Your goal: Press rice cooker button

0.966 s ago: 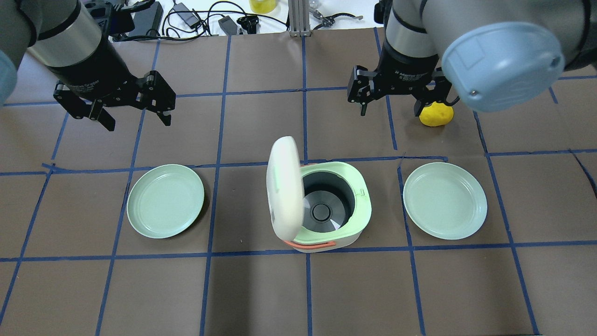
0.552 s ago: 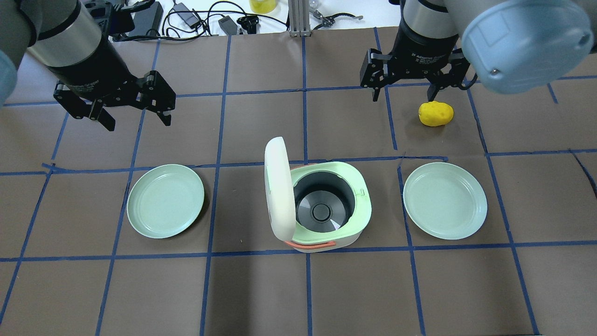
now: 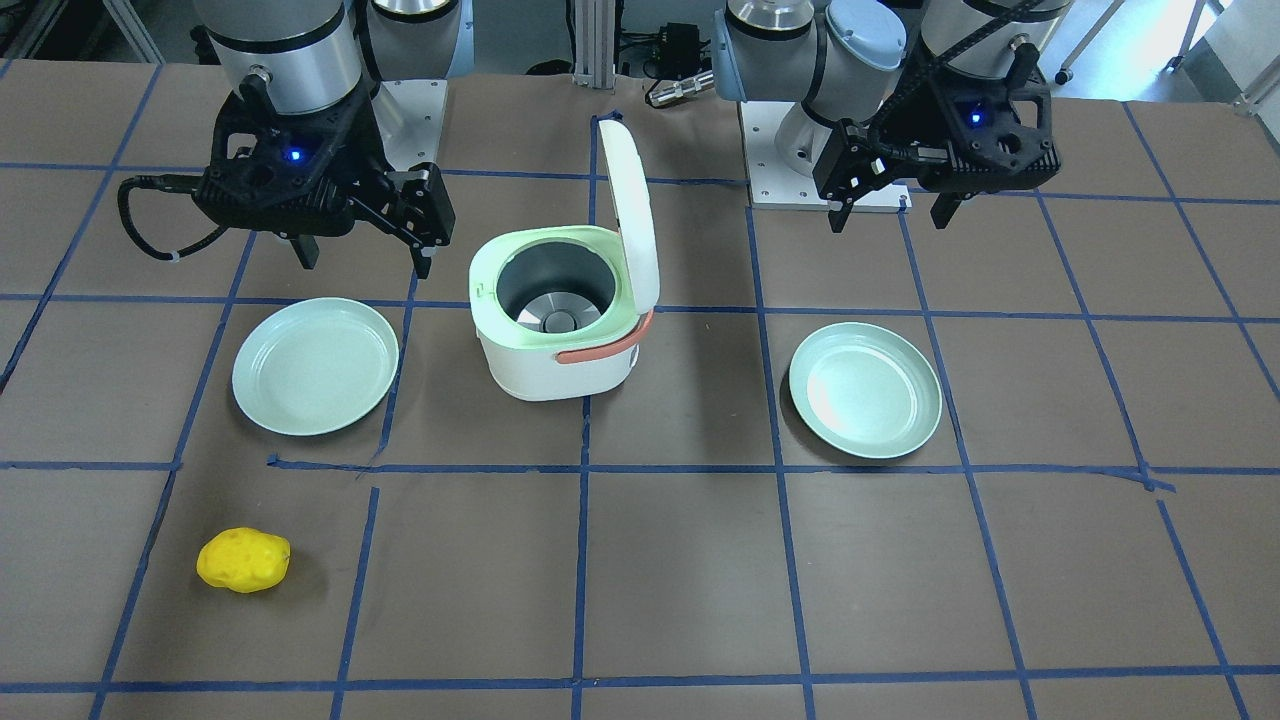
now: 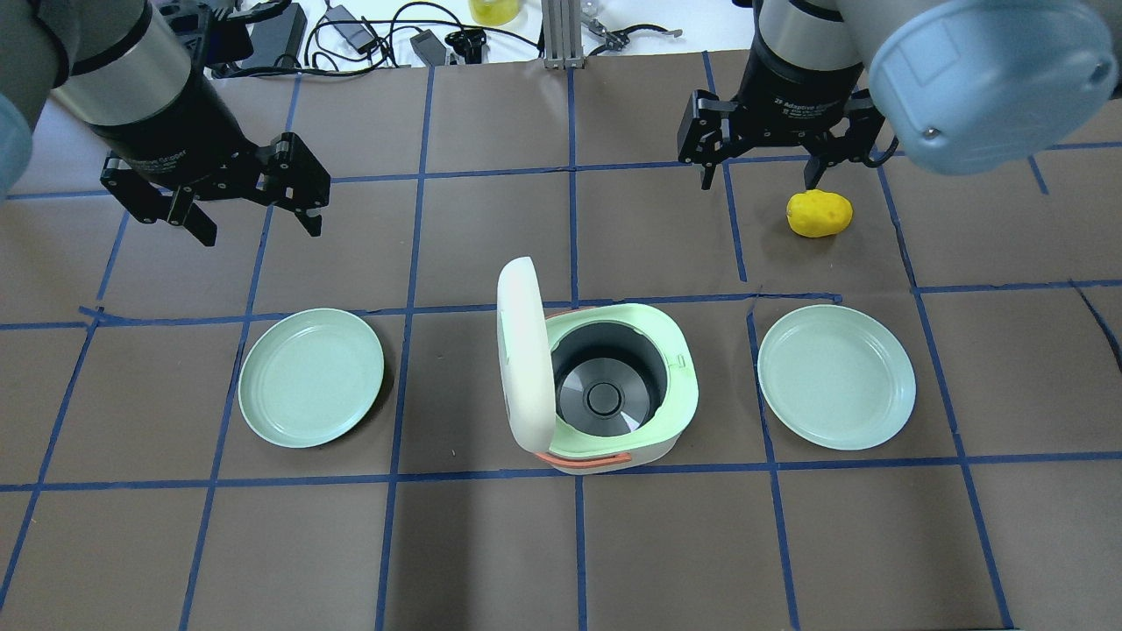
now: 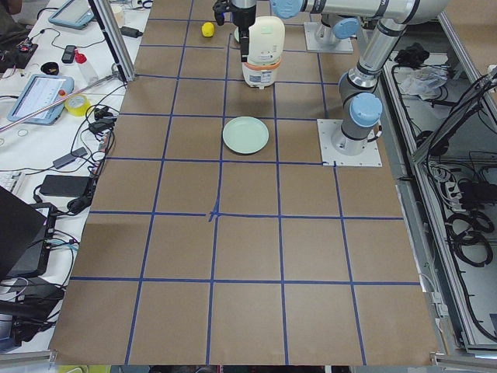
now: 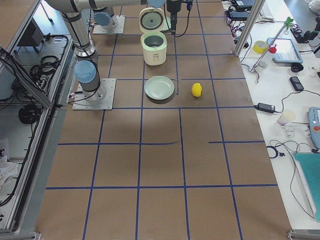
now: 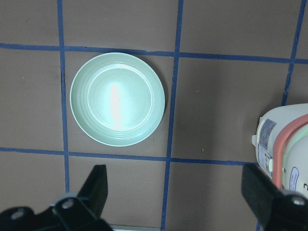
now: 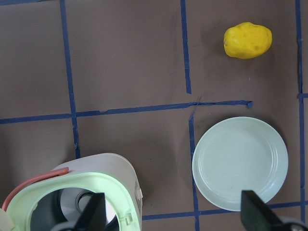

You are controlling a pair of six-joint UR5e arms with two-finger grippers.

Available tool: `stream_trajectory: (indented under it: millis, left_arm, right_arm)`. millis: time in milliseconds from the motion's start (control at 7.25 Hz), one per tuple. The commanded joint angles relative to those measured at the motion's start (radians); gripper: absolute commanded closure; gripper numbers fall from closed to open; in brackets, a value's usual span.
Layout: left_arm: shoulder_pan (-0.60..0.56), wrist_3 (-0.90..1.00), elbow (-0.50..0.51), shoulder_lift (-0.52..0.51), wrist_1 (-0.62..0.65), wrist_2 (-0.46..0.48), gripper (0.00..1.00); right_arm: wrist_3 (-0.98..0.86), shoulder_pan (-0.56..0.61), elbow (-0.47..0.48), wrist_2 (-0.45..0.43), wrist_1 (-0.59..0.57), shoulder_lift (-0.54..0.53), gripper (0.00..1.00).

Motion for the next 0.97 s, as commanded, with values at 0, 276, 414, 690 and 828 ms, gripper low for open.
stream_trajectory:
  millis: [0, 276, 414, 690, 828]
  left_arm:
    - [0.0, 0.0, 0.0, 0.0, 0.0, 0.0, 0.0]
    - [0.0, 0.0, 0.0, 0.0, 0.0, 0.0, 0.0]
    - [0.0, 0.0, 0.0, 0.0, 0.0, 0.0, 0.0]
    - [0.0, 0.0, 0.0, 0.0, 0.0, 0.0, 0.0]
    - [0.0, 0.0, 0.0, 0.0, 0.0, 0.0, 0.0]
  right_arm:
    - [-0.001, 0.002, 0.0, -0.009, 0.004, 0.001, 0.0]
    - [0.002, 0.006, 0.009, -0.027, -0.004, 0.002, 0.0]
    - [0.001, 0.002, 0.002, -0.026, 0.007, -0.001, 0.0]
    - [0.001, 0.005, 0.003, -0.026, 0.002, 0.002, 0.0]
    - [0.001, 0.006, 0.003, -0.026, 0.002, 0.001, 0.0]
